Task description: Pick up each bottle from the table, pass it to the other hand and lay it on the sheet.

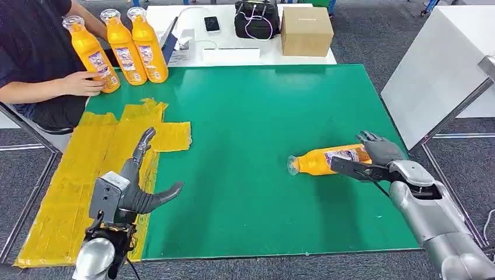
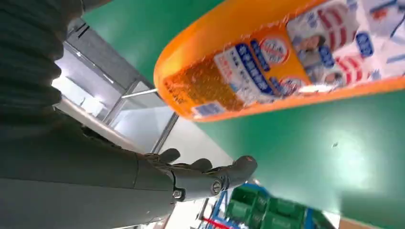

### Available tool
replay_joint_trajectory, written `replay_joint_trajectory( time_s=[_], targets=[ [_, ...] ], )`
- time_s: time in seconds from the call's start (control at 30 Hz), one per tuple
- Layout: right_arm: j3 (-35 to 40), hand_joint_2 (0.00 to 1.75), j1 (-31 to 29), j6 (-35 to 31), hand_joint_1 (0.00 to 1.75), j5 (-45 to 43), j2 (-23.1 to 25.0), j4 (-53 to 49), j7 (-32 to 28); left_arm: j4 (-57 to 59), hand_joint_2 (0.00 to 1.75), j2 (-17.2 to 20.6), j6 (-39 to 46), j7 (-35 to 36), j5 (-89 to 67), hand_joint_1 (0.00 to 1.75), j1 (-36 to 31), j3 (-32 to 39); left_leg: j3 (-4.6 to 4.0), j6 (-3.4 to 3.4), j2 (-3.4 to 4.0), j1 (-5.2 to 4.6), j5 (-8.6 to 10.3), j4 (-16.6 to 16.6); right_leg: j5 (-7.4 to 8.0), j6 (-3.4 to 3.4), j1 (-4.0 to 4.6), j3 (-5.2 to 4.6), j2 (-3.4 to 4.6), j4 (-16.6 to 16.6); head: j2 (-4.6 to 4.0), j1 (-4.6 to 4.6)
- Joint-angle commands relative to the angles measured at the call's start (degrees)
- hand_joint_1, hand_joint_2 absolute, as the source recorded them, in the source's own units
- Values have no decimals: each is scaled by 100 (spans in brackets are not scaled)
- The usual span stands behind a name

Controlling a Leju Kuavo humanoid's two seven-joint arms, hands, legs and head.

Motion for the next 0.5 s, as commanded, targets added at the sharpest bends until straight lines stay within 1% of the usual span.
replay_joint_trajectory(
  time_s=[0.03, 0.07, 0.13, 0.17, 0.2, 0.23, 0.37, 0.43, 0.47, 0.5],
  targets=[
    [602, 175, -832, -51, 0, -149, 565, 1824, -171, 589, 175, 136, -119, -36, 265, 0, -380, -298, 20, -4, 16, 0, -3, -6, 2, -2, 0, 17, 14, -7, 0, 0],
    [669, 175, -922, -36, 0, -122, 652, 2081, -184, 611, 175, 134, -129, -47, 299, 0, -399, -325, 32, -6, 24, 2, -5, -7, 1, -4, 3, 28, 20, -10, 0, 2],
    [811, 175, -1056, -108, 0, -101, 776, 2520, -290, 654, 175, 144, -132, -72, 361, 0, -444, -382, 21, -4, 17, 1, -3, -6, 2, -3, 1, 18, 15, -7, 0, 2],
    [850, 175, -1089, -32, 0, -128, 833, 2703, -333, 673, 175, 139, -131, -87, 413, 0, -465, -397, 34, -7, 27, 2, -8, -6, 0, -4, 3, 29, 23, -9, 0, 2],
    [886, 175, -1106, 6, 2, -118, 900, 2763, -338, 634, 175, 86, -154, -83, 504, 0, -541, -410, 25, -5, 19, 2, -4, -6, 1, -3, 2, 23, 15, -8, 0, 2],
    [874, 175, -1078, 10, 175, -136, 944, 2834, -289, 629, 175, 89, -157, -25, 517, 0, -542, -420, 18, -4, 13, 1, -2, -5, 1, -3, 1, 16, 10, -5, 0, 0],
    [973, 175, -965, 0, 175, -79, 971, 2960, -337, 671, 175, 80, -160, -38, 556, 0, -478, -451, 36, -7, 11, 6, -6, -8, -3, -4, 7, 36, 7, -14, 0, 2],
    [985, 175, -979, -15, 175, -67, 957, 2986, -343, 689, 175, 80, -141, -59, 552, 0, -456, -444, 31, -5, 9, 6, -3, -8, 0, -2, 6, 28, 5, -14, 0, 2],
    [1008, 175, -1001, -27, 175, -45, 973, 2981, -354, 653, 175, 33, -131, -95, 594, 0, -484, -427, 43, -7, 12, 7, -6, -9, -3, -4, 7, 41, 5, -16, 0, 2],
    [1023, 175, -1009, -19, 175, -30, 1006, 3023, -317, 619, 175, 53, -144, -49, 565, 0, -492, -450, 29, -5, 3, 4, -2, -6, -3, -2, 3, 30, -2, -9, 0, 0]
  ],
)
